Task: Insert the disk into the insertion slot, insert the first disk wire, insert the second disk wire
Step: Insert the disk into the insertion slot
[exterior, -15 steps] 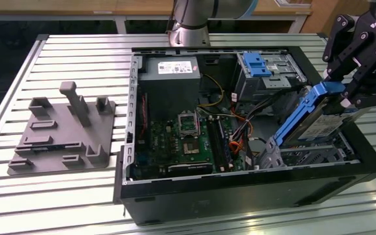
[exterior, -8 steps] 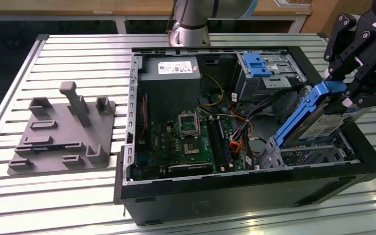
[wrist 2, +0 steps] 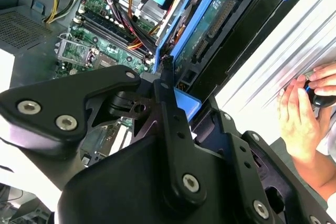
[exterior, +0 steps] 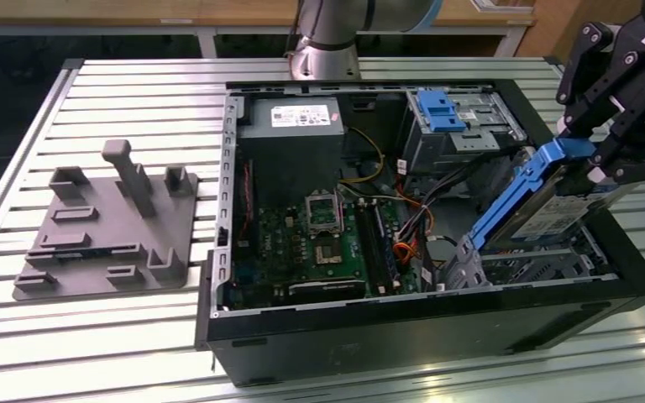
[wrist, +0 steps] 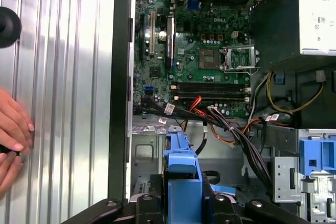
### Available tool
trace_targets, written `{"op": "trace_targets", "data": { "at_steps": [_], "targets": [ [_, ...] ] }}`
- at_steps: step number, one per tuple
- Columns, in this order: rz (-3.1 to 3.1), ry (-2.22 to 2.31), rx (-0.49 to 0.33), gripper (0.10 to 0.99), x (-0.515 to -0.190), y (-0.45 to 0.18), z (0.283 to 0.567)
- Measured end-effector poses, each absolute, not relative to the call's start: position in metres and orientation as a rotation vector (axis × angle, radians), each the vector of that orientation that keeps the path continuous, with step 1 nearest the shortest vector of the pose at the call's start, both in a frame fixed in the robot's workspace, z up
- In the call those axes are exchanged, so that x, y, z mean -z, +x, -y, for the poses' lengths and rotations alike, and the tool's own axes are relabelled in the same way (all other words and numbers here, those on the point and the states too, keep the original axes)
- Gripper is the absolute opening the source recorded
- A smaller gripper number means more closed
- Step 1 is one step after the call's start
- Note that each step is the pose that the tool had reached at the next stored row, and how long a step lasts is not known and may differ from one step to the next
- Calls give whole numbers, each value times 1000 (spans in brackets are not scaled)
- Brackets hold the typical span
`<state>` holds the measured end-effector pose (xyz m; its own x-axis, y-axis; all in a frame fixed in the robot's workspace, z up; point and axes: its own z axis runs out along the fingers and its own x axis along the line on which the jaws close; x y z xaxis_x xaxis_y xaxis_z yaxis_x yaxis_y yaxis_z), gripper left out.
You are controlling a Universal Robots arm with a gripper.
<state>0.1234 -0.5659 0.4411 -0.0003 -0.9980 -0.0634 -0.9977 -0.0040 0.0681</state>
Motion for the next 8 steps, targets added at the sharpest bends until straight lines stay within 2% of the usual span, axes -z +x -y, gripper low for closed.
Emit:
{"op": "trace_targets", "data": {
  "at_steps": [8],
  "targets": [
    [2212,2220,147,361,-432,125,566]
  ]
}}
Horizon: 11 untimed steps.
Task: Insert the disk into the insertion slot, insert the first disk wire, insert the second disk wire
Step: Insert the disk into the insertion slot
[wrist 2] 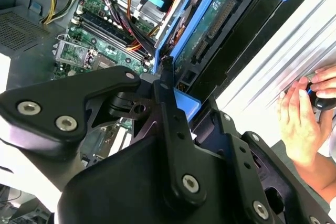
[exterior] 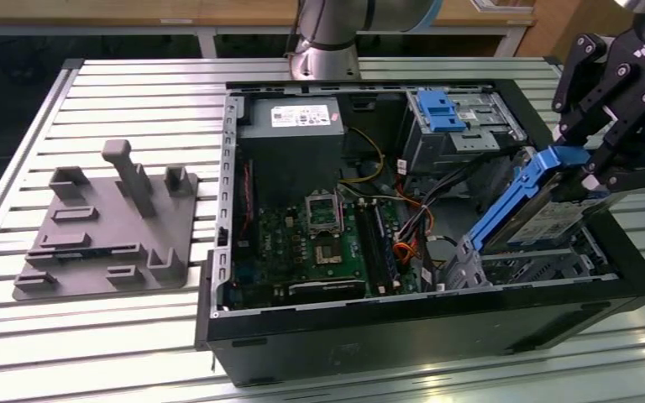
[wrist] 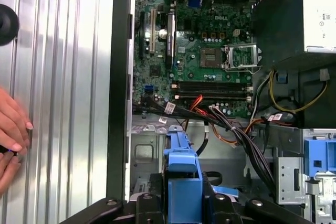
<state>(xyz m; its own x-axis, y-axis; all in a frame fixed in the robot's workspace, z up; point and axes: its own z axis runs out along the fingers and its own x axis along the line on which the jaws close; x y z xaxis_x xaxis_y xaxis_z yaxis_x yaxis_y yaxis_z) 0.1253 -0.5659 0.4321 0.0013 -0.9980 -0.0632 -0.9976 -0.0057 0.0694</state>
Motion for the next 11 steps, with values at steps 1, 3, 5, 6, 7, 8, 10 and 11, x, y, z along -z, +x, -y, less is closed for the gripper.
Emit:
{"op": "trace_targets", "data": {
  "at_steps": [1,3,5,6,7,8,10,11],
  "targets": [
    [2211,2220,147,361,-431,126,566],
    [2209,2220,145,361,-428,126,566],
    [2210,2222,151,361,-423,127,566],
    [2212,2224,155,361,-419,127,566],
    [2210,2223,150,361,-419,127,566],
    [2208,2222,148,361,-418,127,566],
    [2207,2224,148,361,-416,127,566],
    [2207,2224,149,361,-414,127,566]
  ]
}}
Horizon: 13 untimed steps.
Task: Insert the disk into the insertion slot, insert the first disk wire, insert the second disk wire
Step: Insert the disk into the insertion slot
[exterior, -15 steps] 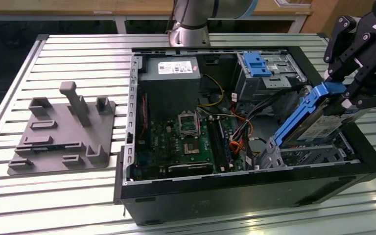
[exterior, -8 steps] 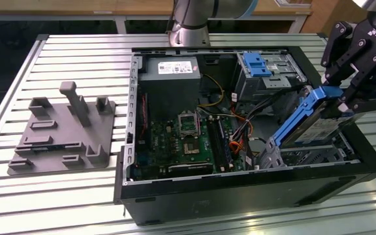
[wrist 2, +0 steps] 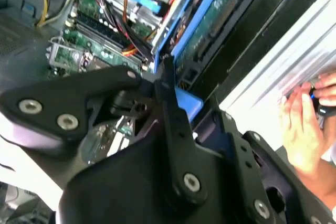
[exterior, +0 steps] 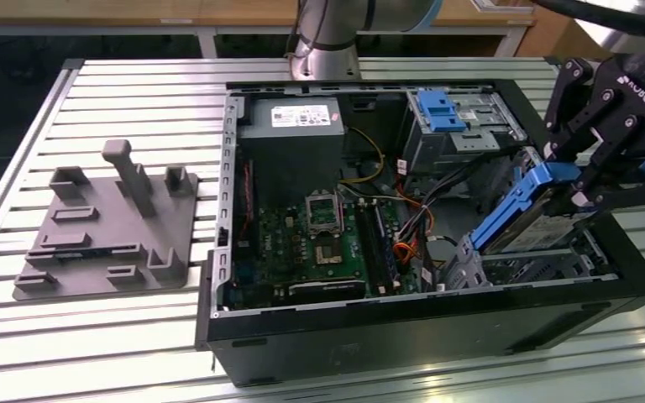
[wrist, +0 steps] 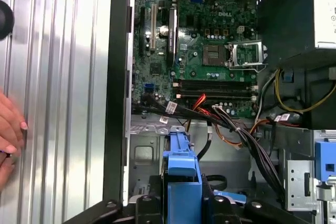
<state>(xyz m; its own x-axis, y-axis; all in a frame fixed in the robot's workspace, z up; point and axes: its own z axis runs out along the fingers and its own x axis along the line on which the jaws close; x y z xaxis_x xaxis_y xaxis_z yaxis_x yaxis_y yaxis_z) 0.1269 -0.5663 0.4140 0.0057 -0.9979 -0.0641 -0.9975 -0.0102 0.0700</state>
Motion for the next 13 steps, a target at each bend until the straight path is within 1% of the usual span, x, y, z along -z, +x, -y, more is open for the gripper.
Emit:
{"op": "trace_targets", "data": {
  "at_steps": [11,12,13],
  "targets": [
    [2204,2230,151,361,-395,127,566],
    [2204,2229,150,373,-395,127,566],
    [2205,2230,149,427,-395,127,567]
  ]
}}
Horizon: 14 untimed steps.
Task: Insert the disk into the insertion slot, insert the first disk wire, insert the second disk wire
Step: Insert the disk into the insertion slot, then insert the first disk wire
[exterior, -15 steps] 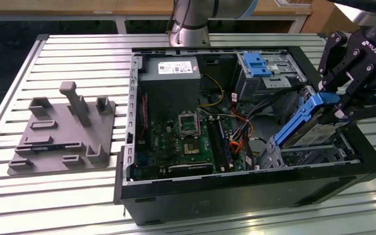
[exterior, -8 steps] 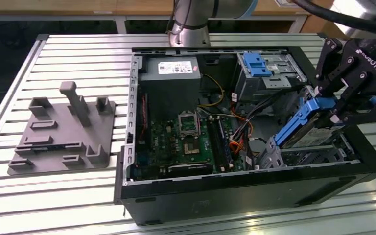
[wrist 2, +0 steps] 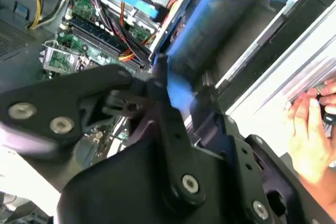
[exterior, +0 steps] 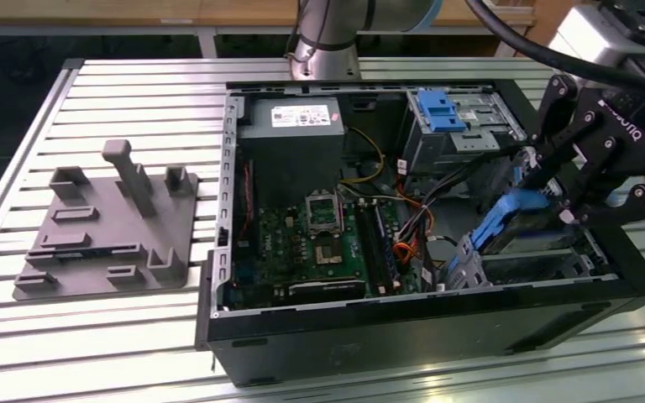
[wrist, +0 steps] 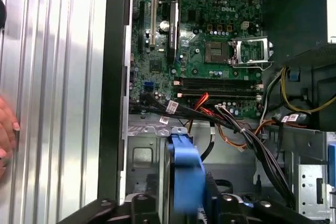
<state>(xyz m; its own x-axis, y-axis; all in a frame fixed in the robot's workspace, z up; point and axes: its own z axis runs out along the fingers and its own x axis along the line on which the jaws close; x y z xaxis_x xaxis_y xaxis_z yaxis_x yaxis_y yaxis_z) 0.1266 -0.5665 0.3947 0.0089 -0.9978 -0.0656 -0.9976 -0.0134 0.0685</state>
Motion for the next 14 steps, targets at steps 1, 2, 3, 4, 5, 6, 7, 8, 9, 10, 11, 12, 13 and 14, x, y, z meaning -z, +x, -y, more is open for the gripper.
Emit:
{"op": "trace_targets", "data": {
  "at_steps": [1,2,3,4,5,6,7,8,9,10,11,12,13,14],
  "targets": [
    [2205,2230,149,427,-395,126,567],
    [2204,2230,149,490,-395,126,567],
    [2205,2230,149,557,-395,126,566],
    [2205,2230,149,557,-395,126,567],
    [2205,2230,149,557,-395,126,567],
    [2205,2230,149,557,-395,126,567],
    [2205,2230,149,557,-395,126,567],
    [2205,2230,149,557,-395,126,566],
    [2205,2230,149,557,-395,126,567],
    [2205,2230,149,557,-395,126,566],
    [2205,2230,149,557,-395,126,566],
    [2205,2230,149,557,-395,126,567],
    [2205,2230,149,557,-395,126,567],
    [2205,2230,149,557,-395,126,567]
  ]
}}
